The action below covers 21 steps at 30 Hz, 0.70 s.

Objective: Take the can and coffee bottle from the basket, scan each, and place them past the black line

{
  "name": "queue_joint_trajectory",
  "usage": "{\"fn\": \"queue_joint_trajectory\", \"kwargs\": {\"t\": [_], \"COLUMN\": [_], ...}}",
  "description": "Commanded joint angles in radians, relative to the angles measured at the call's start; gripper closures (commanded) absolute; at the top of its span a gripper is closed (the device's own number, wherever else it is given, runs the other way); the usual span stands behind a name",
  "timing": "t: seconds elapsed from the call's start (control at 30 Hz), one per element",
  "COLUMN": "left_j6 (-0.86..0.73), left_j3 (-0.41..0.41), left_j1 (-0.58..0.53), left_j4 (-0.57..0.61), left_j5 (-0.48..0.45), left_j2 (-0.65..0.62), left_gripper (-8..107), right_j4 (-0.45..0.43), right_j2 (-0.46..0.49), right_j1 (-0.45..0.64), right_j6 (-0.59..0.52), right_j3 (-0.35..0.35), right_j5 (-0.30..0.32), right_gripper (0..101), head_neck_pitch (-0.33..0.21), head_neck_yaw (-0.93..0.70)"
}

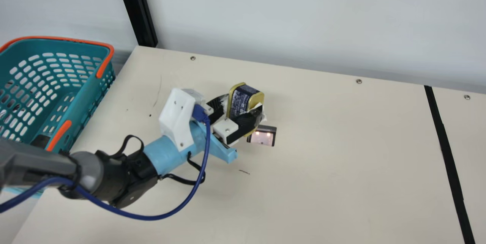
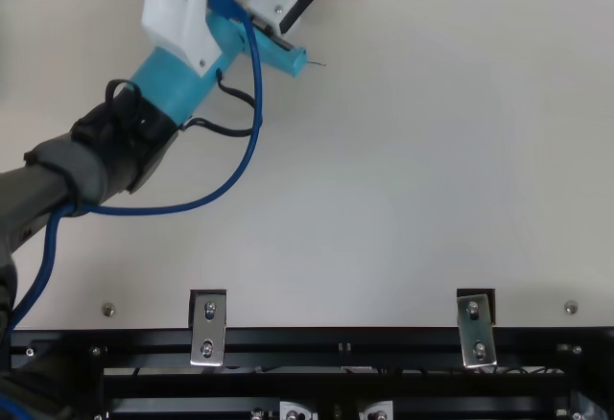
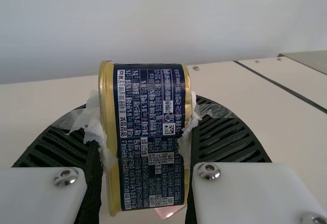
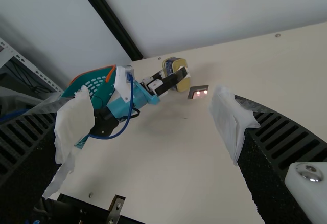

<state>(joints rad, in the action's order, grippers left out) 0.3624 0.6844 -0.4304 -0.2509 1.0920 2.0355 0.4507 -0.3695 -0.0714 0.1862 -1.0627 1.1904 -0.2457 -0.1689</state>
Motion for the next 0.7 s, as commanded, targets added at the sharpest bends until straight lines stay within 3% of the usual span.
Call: {"fn": "queue_joint_trajectory", "kwargs": {"t": [0.0, 0.67], "left_j6": [0.003, 0.024], "left_j3": [0.019, 0.213], "left_j1": [-0.005, -0.062], "left_j4": [0.004, 0.017], "left_j5": [-0.001, -0.076], "left_j2": [0.013, 0.121], "left_gripper": [89, 89], "right_j4": [0.000, 0.000], "right_j2": [0.000, 0.000], "right_j1": [0.000, 0.000], "right_j6": [0.000, 0.000], "right_j3": [0.000, 0.000], "right_j5": [0.000, 0.000], "right_gripper": [0, 0], "head_neck_pitch": [-0.002, -0.002], "head_neck_yaw": [0.001, 0.001]}}
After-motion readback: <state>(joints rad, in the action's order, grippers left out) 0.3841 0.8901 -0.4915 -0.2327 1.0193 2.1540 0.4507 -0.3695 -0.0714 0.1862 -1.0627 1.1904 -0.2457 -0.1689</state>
